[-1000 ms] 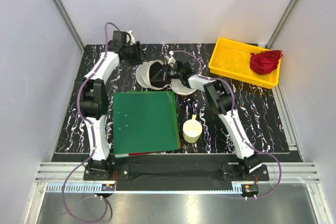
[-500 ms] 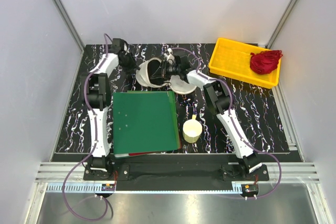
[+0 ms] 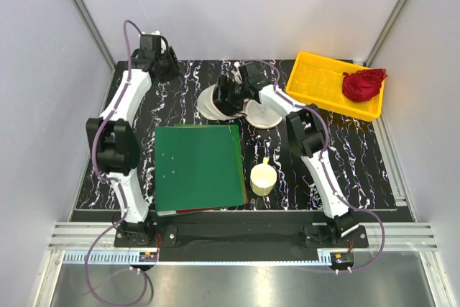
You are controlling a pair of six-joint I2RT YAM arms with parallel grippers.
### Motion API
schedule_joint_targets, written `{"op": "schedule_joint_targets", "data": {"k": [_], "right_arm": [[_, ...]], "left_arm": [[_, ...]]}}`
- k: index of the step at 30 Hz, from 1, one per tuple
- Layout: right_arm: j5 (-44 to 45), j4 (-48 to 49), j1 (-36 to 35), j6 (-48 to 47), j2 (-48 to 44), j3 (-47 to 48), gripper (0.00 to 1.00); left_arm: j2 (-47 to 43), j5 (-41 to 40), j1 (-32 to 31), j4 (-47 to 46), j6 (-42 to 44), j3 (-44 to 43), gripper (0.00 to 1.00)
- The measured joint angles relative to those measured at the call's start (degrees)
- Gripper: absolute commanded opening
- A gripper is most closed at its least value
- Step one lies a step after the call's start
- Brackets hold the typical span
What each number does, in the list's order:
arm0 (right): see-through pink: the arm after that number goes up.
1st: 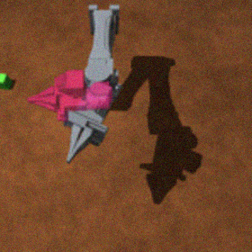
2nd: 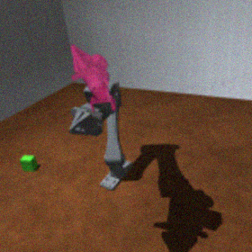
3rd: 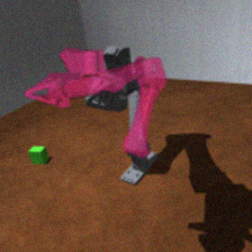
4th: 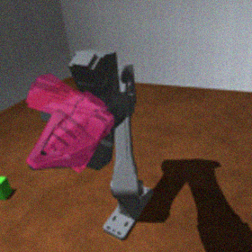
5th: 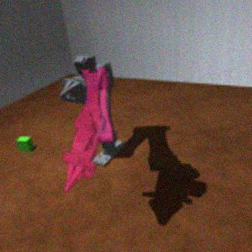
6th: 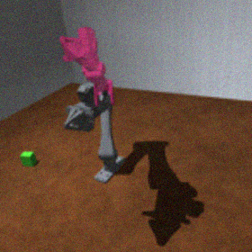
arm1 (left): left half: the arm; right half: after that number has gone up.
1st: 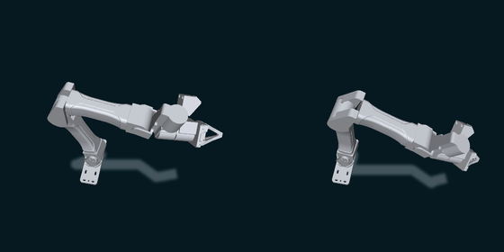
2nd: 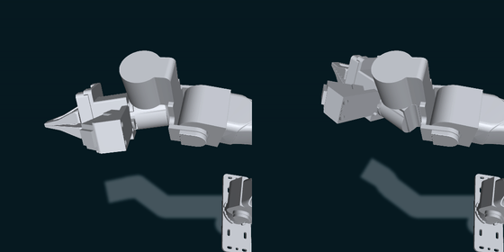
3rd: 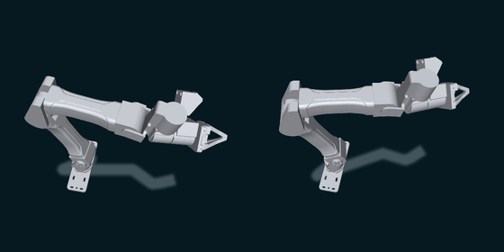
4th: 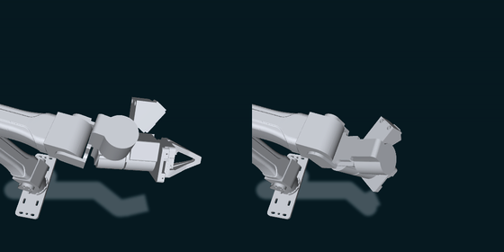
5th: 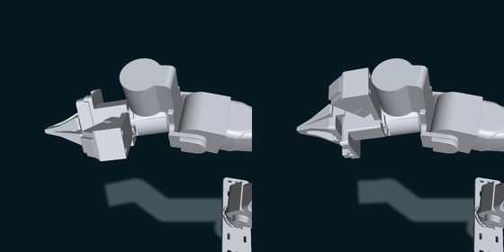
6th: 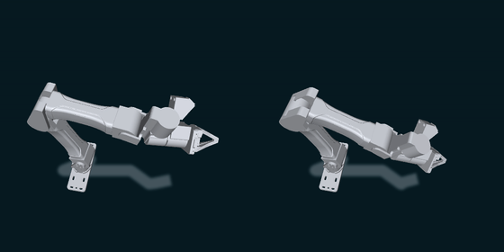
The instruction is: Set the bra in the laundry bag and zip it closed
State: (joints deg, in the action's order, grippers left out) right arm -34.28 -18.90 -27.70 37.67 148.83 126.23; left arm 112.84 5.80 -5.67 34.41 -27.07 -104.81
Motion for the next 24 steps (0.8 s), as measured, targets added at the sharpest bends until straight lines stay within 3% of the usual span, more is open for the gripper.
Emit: {"op": "schedule_joint_targets", "data": {"k": [5,17,20,22,24], "right_arm": [[8.2,-8.6,0.1,-3.5,-3.7,-0.8,1.00],[24.1,-18.6,1.0,-7.9,-14.3,-6.6,1.00],[27.5,-19.7,1.9,-8.2,-18.8,-10.9,1.00],[30.2,-20.2,3.1,-7.9,-22.8,-15.0,1.00],[32.9,-20.0,4.5,-6.7,-26.2,-18.8,1.00]], "left_arm": [[-5.4,-0.3,-1.9,-2.2,1.2,1.0,0.46],[-5.7,3.0,-9.6,-3.1,1.8,3.4,0.44],[-5.6,4.7,-10.7,-3.3,1.9,3.0,0.38],[-4.9,5.3,-11.8,-3.3,2.3,1.7,0.25],[-3.4,5.8,-13.5,-3.7,3.1,-0.2,0.22]]}}
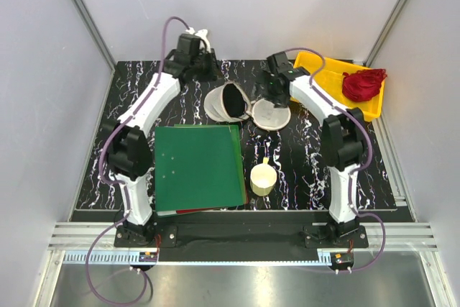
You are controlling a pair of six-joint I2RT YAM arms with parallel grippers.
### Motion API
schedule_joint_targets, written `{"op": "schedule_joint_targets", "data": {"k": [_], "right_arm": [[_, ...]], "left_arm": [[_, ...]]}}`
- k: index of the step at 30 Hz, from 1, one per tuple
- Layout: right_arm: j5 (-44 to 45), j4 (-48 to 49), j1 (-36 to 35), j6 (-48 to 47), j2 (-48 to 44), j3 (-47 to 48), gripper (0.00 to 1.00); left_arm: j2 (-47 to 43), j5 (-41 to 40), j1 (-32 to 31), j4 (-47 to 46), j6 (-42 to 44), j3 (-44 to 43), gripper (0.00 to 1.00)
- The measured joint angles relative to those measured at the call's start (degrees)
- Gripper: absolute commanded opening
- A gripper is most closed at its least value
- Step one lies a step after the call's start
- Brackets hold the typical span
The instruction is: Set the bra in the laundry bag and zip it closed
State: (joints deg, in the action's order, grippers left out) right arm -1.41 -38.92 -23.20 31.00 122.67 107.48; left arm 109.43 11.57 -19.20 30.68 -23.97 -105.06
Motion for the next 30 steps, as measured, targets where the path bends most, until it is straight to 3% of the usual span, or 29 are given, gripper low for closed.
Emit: {"op": "schedule_joint_targets", "data": {"k": [4,9,19,23,27,30], "right_arm": [[7.0,-0.4,3.6,4.5,-6.3,-8.2,0.91],[14.1,-0.5,6.2,10.9,-7.6,-15.6,0.82],[17.2,2.3,6.4,16.1,-4.3,-19.6,0.66],[17.5,3.9,6.4,17.1,-2.4,-19.6,0.55],[17.5,5.5,6.4,17.8,-2.3,-19.8,0.26],[17.6,6.8,6.4,18.3,-2.2,-20.2,0.12]], "left_arm": [[4.9,0.1,-5.2,-1.2,1.6,-3.5,0.20],[11.8,-0.7,-10.7,-1.2,2.4,-4.9,0.19],[16.4,-4.7,-12.4,-1.0,3.7,-5.2,0.17],[16.4,-6.2,-12.4,-1.3,4.1,-5.0,0.18],[16.3,-7.7,-12.4,-1.9,4.2,-4.2,0.21],[16.3,-8.4,-12.3,-2.1,4.0,-3.5,0.21]]}}
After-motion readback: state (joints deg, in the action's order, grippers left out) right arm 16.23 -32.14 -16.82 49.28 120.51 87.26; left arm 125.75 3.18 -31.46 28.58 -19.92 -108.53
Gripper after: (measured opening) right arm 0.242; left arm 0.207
